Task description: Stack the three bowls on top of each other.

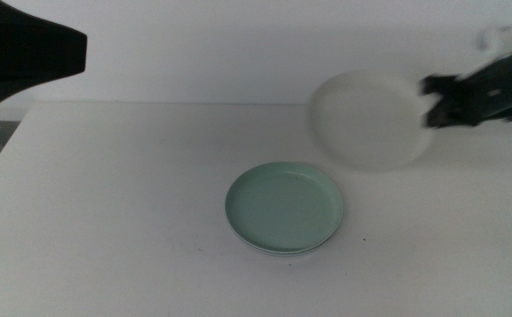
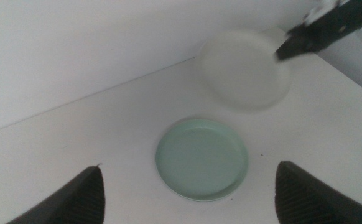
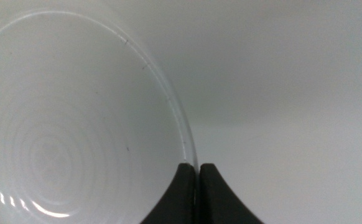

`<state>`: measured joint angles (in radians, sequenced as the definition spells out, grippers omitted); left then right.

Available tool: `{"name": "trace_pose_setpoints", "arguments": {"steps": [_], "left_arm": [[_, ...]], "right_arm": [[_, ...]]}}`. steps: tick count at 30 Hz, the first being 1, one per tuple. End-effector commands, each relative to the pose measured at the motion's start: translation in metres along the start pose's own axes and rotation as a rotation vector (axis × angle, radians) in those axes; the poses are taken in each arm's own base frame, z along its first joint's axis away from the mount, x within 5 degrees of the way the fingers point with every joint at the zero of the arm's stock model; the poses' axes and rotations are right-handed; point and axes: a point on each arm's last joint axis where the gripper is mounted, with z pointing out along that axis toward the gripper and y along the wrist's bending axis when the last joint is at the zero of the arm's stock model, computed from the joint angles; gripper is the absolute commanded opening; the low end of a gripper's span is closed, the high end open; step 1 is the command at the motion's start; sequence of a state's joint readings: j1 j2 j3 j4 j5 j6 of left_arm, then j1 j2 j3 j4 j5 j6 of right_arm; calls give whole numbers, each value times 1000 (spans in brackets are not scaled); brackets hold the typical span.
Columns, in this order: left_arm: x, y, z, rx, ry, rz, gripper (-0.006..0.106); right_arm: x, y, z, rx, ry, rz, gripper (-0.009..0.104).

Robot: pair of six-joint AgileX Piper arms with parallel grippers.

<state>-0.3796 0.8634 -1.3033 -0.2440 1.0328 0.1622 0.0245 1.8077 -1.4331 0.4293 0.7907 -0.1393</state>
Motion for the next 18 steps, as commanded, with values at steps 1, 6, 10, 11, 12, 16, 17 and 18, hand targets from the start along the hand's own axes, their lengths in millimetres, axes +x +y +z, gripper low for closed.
{"name": "trace_pose_setpoints", "arguments": {"steps": [1,6,10,11,12,16,17,18], "left_arm": [[0,0,0,-4,-11,-2,94],[0,0,0,-2,-11,-3,94],[0,0,0,-2,-11,-3,94],[0,0,0,-2,-11,-3,94],[0,0,0,-2,-11,-3,94],[0,0,0,-2,-11,-3,94],[0,0,0,-2,-11,-3,94],[0,0,0,-2,-11,-3,94]], "right_arm": [[13,28,13,-34,48,-51,-2],[34,70,44,-59,122,-139,-2],[45,84,64,-61,152,-167,-2],[47,87,69,-62,155,-173,-2],[49,89,74,-63,155,-174,-2],[58,94,91,-63,190,-180,-2],[61,94,96,-61,201,-182,-2],[62,94,99,-59,204,-183,-2]]}}
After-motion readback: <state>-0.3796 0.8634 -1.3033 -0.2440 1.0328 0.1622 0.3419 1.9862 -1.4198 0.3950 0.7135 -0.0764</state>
